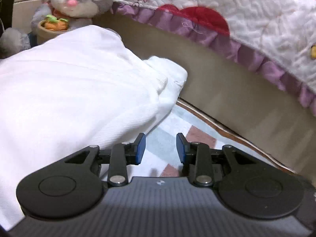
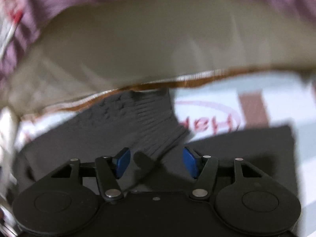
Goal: Fold clothes
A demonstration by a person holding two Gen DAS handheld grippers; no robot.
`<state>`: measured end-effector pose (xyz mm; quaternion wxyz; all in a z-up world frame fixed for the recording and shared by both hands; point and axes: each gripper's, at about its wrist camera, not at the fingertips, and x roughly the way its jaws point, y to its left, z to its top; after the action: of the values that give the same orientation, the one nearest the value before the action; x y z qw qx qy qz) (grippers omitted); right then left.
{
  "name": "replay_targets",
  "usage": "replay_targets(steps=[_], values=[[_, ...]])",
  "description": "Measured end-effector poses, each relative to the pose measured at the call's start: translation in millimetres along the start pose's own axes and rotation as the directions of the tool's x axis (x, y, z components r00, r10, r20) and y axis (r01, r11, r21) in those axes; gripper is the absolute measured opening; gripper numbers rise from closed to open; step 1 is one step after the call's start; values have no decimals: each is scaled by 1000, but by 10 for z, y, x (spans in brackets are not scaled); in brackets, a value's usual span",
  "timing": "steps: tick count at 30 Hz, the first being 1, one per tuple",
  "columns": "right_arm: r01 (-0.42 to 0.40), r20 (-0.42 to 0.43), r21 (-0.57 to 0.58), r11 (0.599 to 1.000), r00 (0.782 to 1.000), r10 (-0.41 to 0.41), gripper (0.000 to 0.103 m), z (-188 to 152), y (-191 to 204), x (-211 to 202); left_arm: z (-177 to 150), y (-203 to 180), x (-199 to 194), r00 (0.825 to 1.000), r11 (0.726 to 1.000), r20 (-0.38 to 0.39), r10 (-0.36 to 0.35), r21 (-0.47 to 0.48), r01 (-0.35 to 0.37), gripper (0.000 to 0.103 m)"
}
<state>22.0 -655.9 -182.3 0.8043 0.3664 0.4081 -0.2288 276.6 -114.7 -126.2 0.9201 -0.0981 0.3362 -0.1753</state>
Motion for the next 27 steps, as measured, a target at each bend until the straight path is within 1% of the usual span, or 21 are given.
replay_targets(steps=[2, 4, 5, 6, 7, 8, 9, 10, 12, 13, 15, 16, 17, 18, 19, 20, 21, 22, 23, 26, 27], values=[[-47, -7, 60, 997, 999, 47, 64, -74, -19, 116, -48, 67, -152, 997, 998, -73, -39, 41, 42, 33], [-25, -2, 50, 998, 1000, 25, 67, -109, 49, 272, -196, 150, -315, 991, 996, -124, -41, 68, 50, 33], [-13, 22, 26, 1000, 1000, 13, 75, -127, 101, 326, -288, 202, -393, 990, 996, -139, -32, 75, 42, 33], [0, 47, -13, 1000, 999, 1, 88, -142, 171, 370, -385, 244, -449, 988, 996, -154, -16, 83, 29, 33], [15, 73, -68, 998, 997, -10, 88, -152, 261, 403, -445, 284, -465, 985, 995, -171, -3, 94, 19, 33], [61, 95, -150, 987, 994, -47, 74, -163, 385, 447, -499, 335, -496, 982, 994, -188, 6, 107, 14, 33], [124, 117, -249, 960, 988, -97, 33, -167, 527, 486, -531, 399, -532, 980, 994, -198, 17, 113, 6, 33], [174, 144, -337, 925, 981, -132, 17, -165, 650, 508, -535, 471, -562, 979, 994, -200, 30, 111, -7, 33], [255, 263, -426, 868, 953, -151, 15, -168, 816, 434, -518, 622, -649, 982, 995, -182, 53, 89, -38, 33], [310, 331, -439, 843, 928, -169, 14, -150, 882, 387, -506, 698, -691, 984, 996, -168, 66, 76, -54, 33], [433, 427, -452, 780, 873, -237, 14, -84, 971, 393, -488, 838, -736, 985, 995, -145, 91, 58, -83, 33], [480, 451, -459, 748, 851, -269, 14, -45, 995, 417, -480, 889, -731, 985, 994, -142, 95, 60, -87, 33], [510, 446, -469, 721, 841, -305, 18, 2, 996, 466, -467, 938, -716, 985, 994, -142, 95, 63, -87, 34], [535, 423, -479, 696, 836, -351, 28, 51, 988, 536, -452, 979, -689, 985, 995, -148, 86, 69, -77, 34], [556, 401, -485, 675, 827, -394, 35, 69, 990, 588, -447, 1005, -651, 984, 996, -166, 70, 72, -59, 35], [575, 390, -488, 657, 816, -426, 43, 59, 1001, 616, -435, 1019, -588, 979, 997, -198, 48, 73, -34, 41], [586, 386, -485, 649, 810, -442, 43, 37, 1013, 618, -429, 1034, -530, 972, 997, -233, 26, 71, -10, 44], [582, 390, -472, 662, 811, -435, 45, -8, 1034, 579, -440, 1046, -490, 964, 998, -265, 11, 66, 7, 44], [572, 392, -454, 683, 817, -423, 50, -64, 1061, 526, -456, 1052, -468, 958, 998, -286, 5, 65, 14, 44], [500, 381, -420, 757, 855, -353, 53, -264, 1158, 369, -496, 1048, -422, 940, 997, -341, -2, 76, 30, 45], [461, 369, -421, 781, 874, -317, 53, -349, 1198, 315, -506, 1035, -418, 937, 996, -348, -2, 85, 33, 46]])
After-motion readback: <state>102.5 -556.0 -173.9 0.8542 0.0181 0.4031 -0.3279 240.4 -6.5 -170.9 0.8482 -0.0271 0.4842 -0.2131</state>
